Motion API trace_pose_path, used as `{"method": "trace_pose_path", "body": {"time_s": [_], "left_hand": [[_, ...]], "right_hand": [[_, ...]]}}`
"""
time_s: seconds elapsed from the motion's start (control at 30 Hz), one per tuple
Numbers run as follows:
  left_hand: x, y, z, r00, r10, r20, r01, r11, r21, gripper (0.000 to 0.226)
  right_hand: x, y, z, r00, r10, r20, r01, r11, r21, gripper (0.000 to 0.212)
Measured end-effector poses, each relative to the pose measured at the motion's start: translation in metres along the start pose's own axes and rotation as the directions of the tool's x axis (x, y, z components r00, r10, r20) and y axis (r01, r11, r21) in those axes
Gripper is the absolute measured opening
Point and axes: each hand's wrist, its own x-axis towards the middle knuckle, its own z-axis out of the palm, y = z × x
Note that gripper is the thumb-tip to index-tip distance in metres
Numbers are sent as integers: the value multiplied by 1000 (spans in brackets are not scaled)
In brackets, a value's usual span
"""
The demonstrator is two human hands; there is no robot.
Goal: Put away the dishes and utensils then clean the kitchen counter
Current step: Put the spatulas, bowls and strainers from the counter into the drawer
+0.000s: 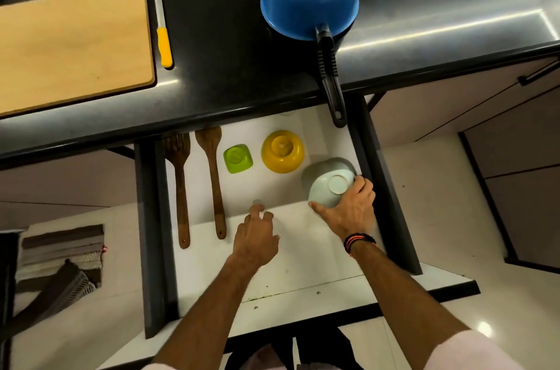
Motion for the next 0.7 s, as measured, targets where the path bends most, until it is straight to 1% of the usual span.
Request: {"method": "trace_pose_path", "body": {"time_s": [0.17,0.27,0.33,0.43,0.53,0.6,0.7], "left_hand": [[-1,-2,2,1000,2,5,-2,1000,-7,59],[-1,-4,4,1000,6,15,-6,1000,-19,61],[0,-5,3,1000,10,24,-9,1000,-30,62],[0,-9,-2,999,7,49,-4,998,-67,65],[-3,-13,-11,998,0,66,6,995,-98,70],[-10,-14,-20,998,-13,60,19,994,-103,73],[-24,-14,-40,999,-35,19,37,992,-122,75]], "right_hand": [[1,-1,0,997,49,64,-43,995,-87,130],[2,3,-3,992,28,120,-17,996,-92,133],[3,8,-6,987,13,159,-3,998,-63,134],[1,13,-13,977,10,211,-19,999,42,134],[-4,17,-24,965,5,261,-42,990,135,128],[-10,19,-34,958,1,287,-50,985,164,122],[-16,16,-52,943,-42,329,-16,985,170,104]]}}
